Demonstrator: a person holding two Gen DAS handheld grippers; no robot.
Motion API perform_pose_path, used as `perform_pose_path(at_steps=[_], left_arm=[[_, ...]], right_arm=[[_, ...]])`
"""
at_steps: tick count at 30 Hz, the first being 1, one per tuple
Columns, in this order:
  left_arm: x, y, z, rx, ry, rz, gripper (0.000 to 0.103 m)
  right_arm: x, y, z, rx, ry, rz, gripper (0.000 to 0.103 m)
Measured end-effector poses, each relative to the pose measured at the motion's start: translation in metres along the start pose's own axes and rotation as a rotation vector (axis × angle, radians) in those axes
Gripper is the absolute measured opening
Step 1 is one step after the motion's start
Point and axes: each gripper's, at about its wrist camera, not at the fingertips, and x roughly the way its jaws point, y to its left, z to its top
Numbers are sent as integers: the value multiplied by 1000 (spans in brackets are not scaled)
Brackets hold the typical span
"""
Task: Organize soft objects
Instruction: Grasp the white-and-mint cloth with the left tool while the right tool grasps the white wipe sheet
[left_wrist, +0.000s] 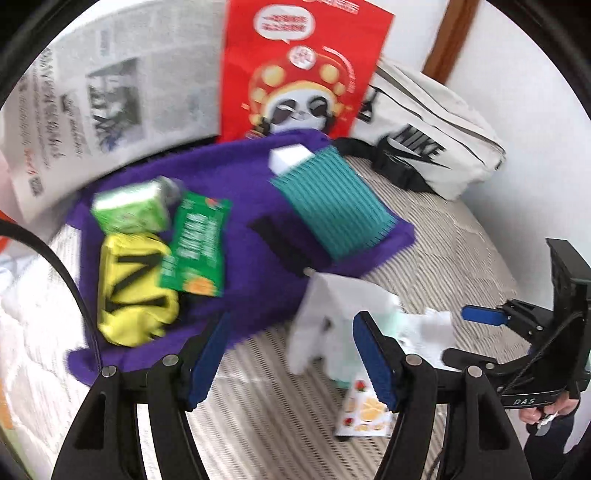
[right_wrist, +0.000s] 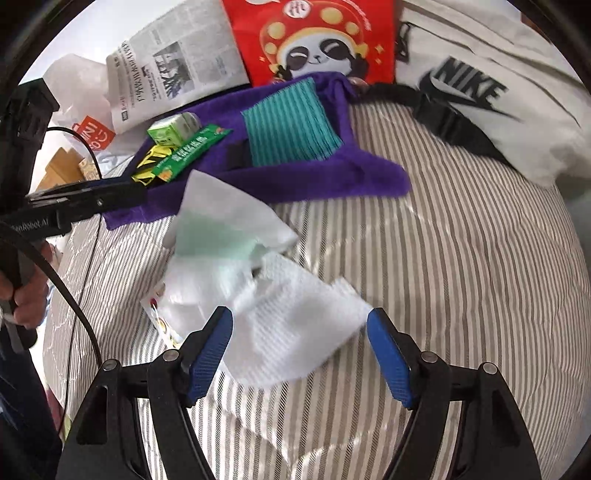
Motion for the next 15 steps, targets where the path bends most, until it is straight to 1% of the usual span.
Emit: perform_pose_path(at_steps=[3, 8, 10, 12, 13, 14, 15], left_arm=[[13, -16, -6, 11, 22, -15, 67], [47, -37, -11, 27, 85, -40, 67], [58, -43, -11, 35, 105, -35, 67], [68, -50, -10, 51, 116, -9, 67], [73, -54, -9, 57, 117, -3, 63], [75, -56, -8, 62, 115, -7, 57], [76, -58, -8, 65, 112, -7, 35]], right_arm=[[-3, -8, -7, 5, 5, -9, 75], [-8, -28, -18, 37, 6, -15, 75], [-7, -35, -21, 52, 8, -11, 75], [-5, -38, -24, 60, 12, -2, 75], [-4, -38, -26, 60, 15, 1, 75], [-4, -38, -26, 61, 15, 2, 75], [-3, -37, -27, 62, 15, 6, 75]])
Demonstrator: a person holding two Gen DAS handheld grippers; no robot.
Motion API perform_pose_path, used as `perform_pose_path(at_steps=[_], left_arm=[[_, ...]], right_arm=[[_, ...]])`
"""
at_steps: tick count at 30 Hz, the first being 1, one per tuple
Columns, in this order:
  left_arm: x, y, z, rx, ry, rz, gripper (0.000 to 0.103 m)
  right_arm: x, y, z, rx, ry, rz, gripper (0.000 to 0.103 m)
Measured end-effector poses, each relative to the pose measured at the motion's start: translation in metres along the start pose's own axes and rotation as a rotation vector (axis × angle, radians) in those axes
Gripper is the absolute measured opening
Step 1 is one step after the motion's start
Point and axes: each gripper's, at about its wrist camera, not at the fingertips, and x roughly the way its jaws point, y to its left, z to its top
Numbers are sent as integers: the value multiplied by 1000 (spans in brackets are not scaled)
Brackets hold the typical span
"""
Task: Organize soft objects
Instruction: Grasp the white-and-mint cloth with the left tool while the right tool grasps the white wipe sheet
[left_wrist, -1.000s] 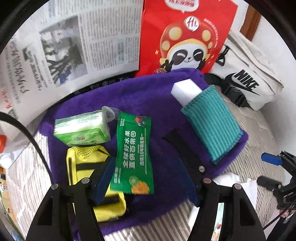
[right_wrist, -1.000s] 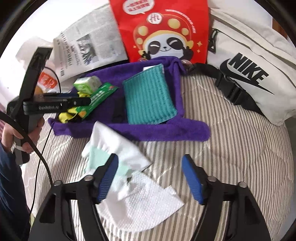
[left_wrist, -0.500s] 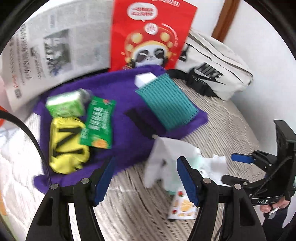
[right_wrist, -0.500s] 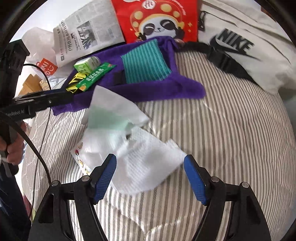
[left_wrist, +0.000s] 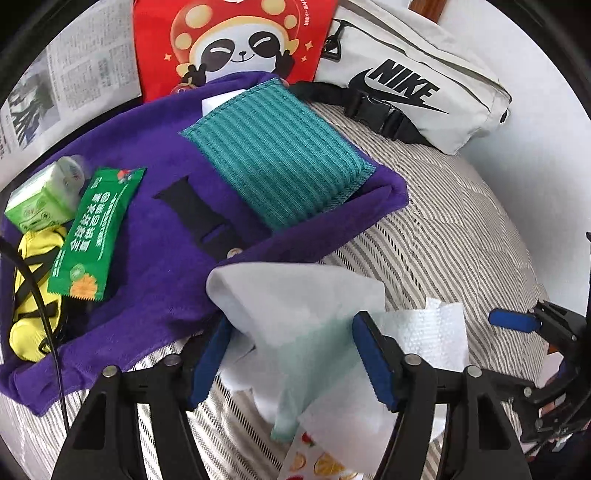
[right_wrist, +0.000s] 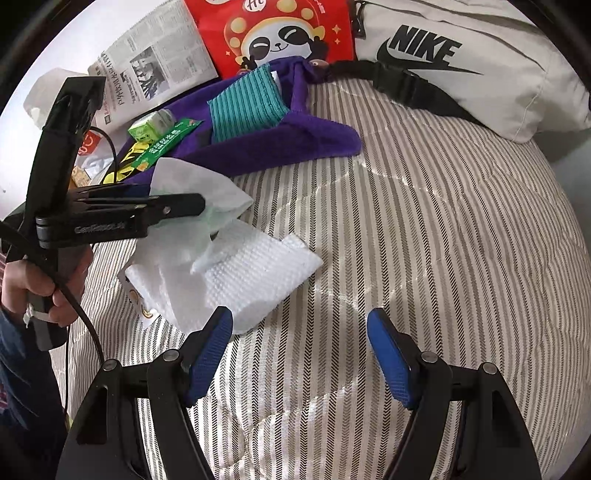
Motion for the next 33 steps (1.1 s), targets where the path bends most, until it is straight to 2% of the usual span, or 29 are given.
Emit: perform_pose_path(at_steps=[1, 4, 6, 11, 16, 21, 24, 27, 30, 33], left_arm=[[1, -2, 0, 6, -7, 4, 23], [1, -1, -2, 3, -12, -47, 14], [-5, 0, -5, 0, -25, -71, 14], [-29, 17, -9, -48, -75, -61, 14], [-53, 40, -20, -84, -113, -6, 14], [-73, 64, -41, -131, -134, 6, 14], [-79, 72, -52, -149, -145, 15, 14], [-83, 81, -68, -171, -149, 24, 14], [-84, 87, -81, -191, -152, 31, 14], [-85, 96, -95, -222, -156, 27, 14]], right_arm=[[0, 1, -1, -1, 1, 9, 75], [0, 9, -1, -15, -3, 18, 75], [1, 15, 1, -23, -7, 28, 75], [0, 35, 5, -50, -16, 64, 75], [5, 60, 8, -105, -9, 85, 75], [19, 82, 7, -169, 8, 83, 75], [35, 87, 9, -183, 23, 20, 75], [37, 85, 11, -188, -7, -60, 75], [38, 77, 16, -160, -36, -69, 74], [41, 66, 20, -131, -49, -78, 60]])
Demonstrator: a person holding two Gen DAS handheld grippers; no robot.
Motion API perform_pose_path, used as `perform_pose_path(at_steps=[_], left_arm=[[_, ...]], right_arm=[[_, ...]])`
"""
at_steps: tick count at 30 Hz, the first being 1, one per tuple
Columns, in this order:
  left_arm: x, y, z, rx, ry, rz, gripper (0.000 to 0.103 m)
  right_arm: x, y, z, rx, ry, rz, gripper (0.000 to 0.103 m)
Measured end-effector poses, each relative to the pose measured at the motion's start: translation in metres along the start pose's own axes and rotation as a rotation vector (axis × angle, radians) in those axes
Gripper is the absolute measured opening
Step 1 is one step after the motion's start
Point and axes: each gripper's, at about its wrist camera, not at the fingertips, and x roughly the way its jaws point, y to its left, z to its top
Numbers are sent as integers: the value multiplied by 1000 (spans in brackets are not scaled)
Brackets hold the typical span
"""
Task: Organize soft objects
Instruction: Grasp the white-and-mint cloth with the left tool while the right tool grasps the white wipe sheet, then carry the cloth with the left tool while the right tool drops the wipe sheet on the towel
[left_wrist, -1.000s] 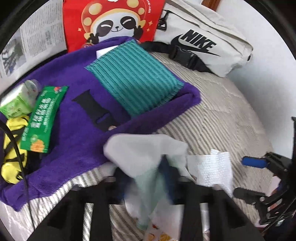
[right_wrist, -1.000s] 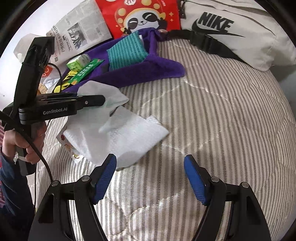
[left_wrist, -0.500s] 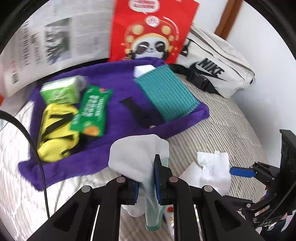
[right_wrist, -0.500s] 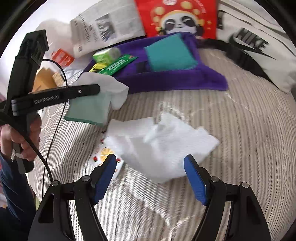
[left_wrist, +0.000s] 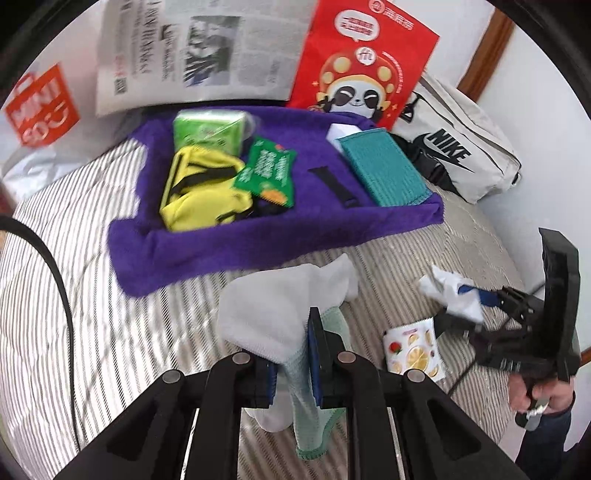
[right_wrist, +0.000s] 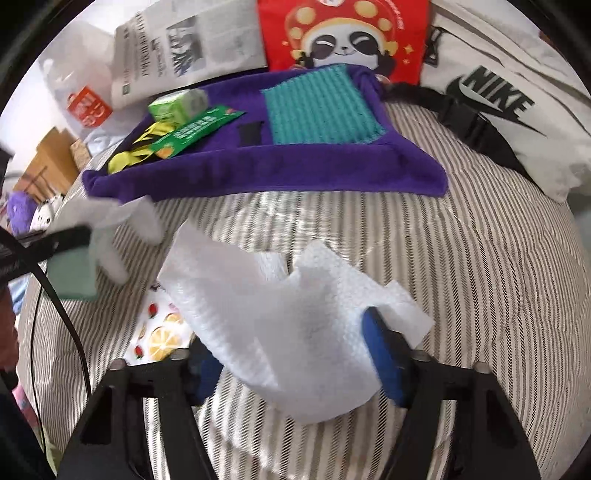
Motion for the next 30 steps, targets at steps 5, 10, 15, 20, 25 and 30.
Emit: perform_pose_path(at_steps=[5, 10, 15, 20, 25, 30], left_arm=[[-3, 16, -13, -40, -3, -6, 14], [-10, 21, -19, -48, -24, -15, 14], [-8, 22, -20, -45, -24, -24, 14], [-20, 19, -20, -48, -53, -53, 14], [-38, 19, -17, -57, -86, -65, 14], [-50, 15, -14, -63, -102, -65, 14]], right_arm=[[-3, -11, 2, -2, 4, -12, 9], [-17, -14, -1, 21, -22, 11, 7], [-20, -10, -1, 10, -18, 6, 7], [-27, -4, 2, -9, -36, 27, 7], [-31, -2, 8, -12, -42, 32, 7], [-39, 0, 18, -11, -61, 66, 7]])
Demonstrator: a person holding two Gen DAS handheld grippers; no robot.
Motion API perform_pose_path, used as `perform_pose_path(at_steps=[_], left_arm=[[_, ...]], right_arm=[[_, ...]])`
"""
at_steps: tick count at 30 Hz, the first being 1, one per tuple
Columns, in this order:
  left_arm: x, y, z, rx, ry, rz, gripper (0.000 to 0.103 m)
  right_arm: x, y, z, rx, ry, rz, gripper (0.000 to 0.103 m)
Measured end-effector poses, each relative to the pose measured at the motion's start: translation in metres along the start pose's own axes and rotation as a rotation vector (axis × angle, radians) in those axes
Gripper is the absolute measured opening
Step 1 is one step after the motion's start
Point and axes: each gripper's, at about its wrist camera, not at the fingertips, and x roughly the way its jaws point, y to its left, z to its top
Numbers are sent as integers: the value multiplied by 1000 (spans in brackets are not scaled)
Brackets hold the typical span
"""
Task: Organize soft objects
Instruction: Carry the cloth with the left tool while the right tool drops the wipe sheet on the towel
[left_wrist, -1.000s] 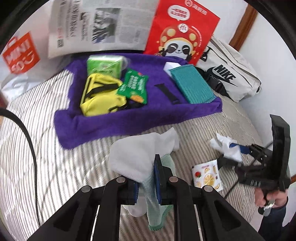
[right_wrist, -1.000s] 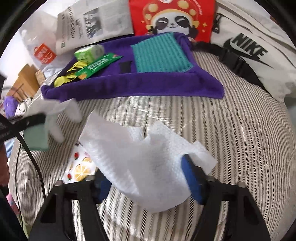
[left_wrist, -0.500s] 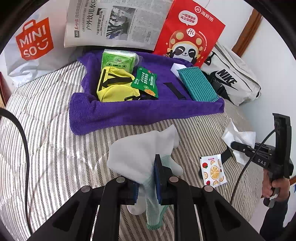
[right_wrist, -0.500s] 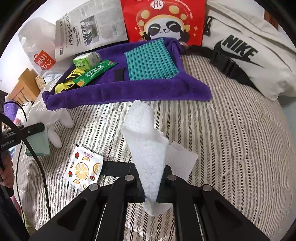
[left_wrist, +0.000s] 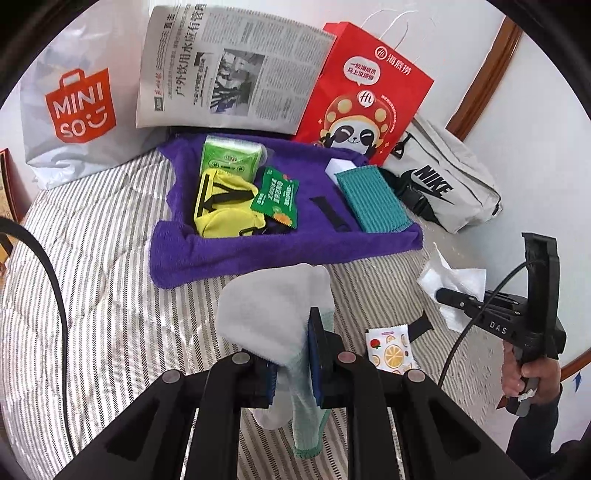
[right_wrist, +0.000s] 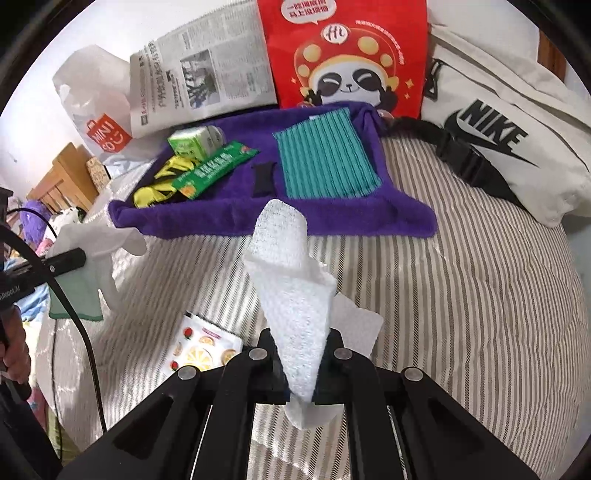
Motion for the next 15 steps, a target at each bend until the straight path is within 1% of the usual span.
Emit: perform_pose_path(at_steps=[6, 15], left_arm=[[-8, -7, 7, 12, -11, -7, 14], [-10, -7, 35, 20, -27, 0, 14]], right_arm=[[-9, 7, 21, -22, -34, 23, 7], [-7, 11, 65, -34, -58, 28, 7]])
